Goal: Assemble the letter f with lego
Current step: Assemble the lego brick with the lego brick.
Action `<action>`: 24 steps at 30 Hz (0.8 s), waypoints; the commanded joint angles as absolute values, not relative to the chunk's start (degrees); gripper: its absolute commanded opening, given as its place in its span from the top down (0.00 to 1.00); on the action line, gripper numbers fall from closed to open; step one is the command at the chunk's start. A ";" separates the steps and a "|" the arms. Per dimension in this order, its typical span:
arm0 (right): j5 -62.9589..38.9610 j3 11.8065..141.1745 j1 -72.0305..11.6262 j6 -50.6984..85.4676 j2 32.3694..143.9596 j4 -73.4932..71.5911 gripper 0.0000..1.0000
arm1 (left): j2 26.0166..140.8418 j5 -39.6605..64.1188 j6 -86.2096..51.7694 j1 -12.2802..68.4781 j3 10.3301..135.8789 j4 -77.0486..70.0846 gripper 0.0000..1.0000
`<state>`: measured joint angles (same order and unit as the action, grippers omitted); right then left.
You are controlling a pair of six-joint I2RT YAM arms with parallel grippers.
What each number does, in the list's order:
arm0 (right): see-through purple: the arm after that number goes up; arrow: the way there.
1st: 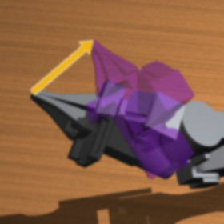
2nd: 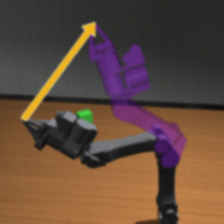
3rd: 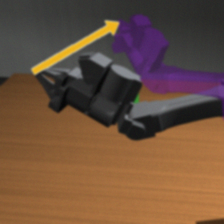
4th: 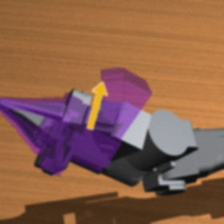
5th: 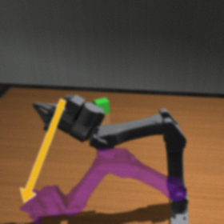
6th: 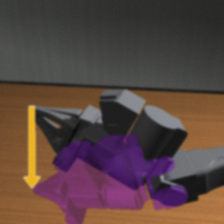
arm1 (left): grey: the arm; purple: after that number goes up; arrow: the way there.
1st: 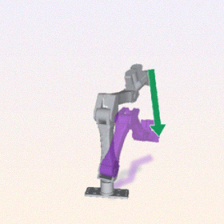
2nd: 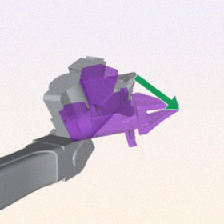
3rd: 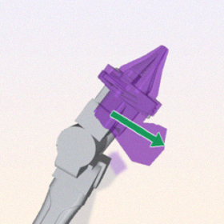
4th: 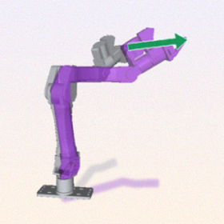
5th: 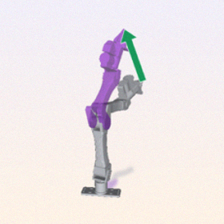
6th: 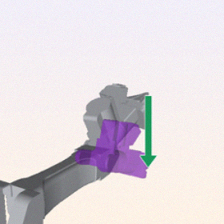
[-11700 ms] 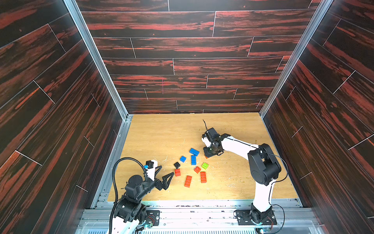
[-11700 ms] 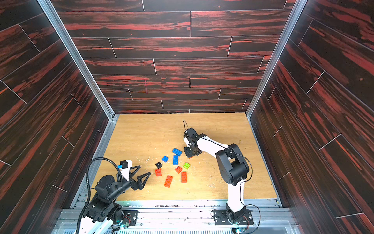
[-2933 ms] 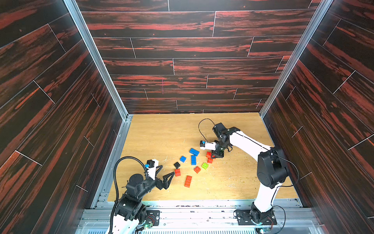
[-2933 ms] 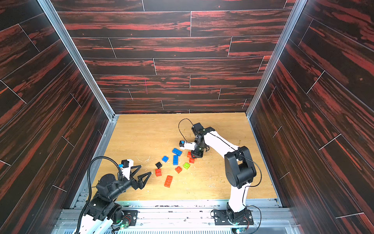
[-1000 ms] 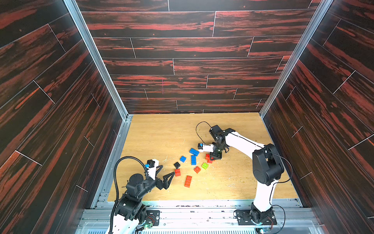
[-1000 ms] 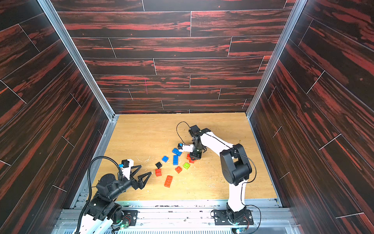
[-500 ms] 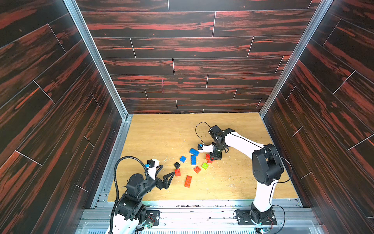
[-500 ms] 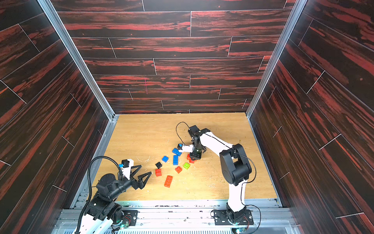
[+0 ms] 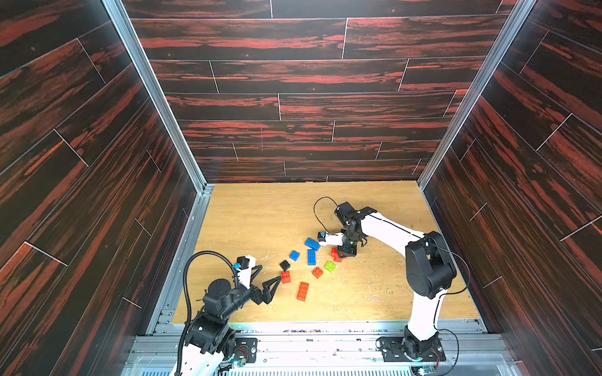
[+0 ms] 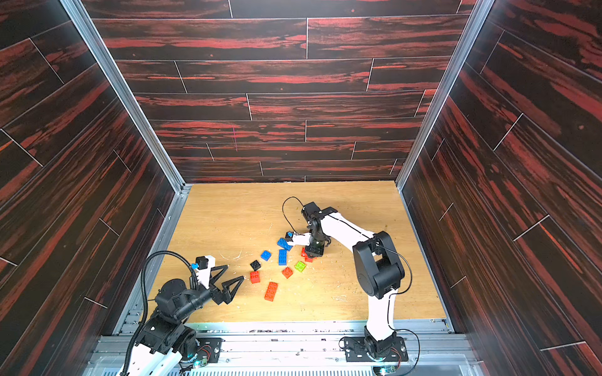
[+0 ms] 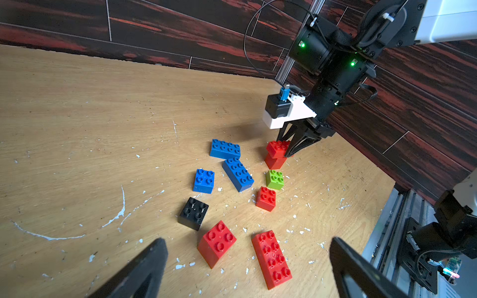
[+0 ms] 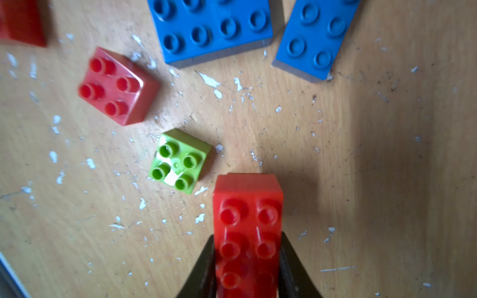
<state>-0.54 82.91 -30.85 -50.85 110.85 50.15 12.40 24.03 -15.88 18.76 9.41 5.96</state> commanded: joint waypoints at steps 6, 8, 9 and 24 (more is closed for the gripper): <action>0.05 77.57 -31.20 -50.44 113.67 48.29 1.00 | 12.47 24.80 -15.12 18.89 9.23 5.10 0.00; -0.13 76.93 -31.20 -50.29 113.56 47.79 1.00 | 12.53 24.78 -15.12 18.90 9.23 5.10 0.00; -0.26 76.90 -31.15 -50.34 113.55 47.81 1.00 | 12.50 24.77 -15.12 18.90 9.20 5.10 0.00; -6.55 78.10 -31.11 -49.89 108.03 45.17 0.95 | 12.44 24.83 -15.12 18.90 9.23 5.23 0.00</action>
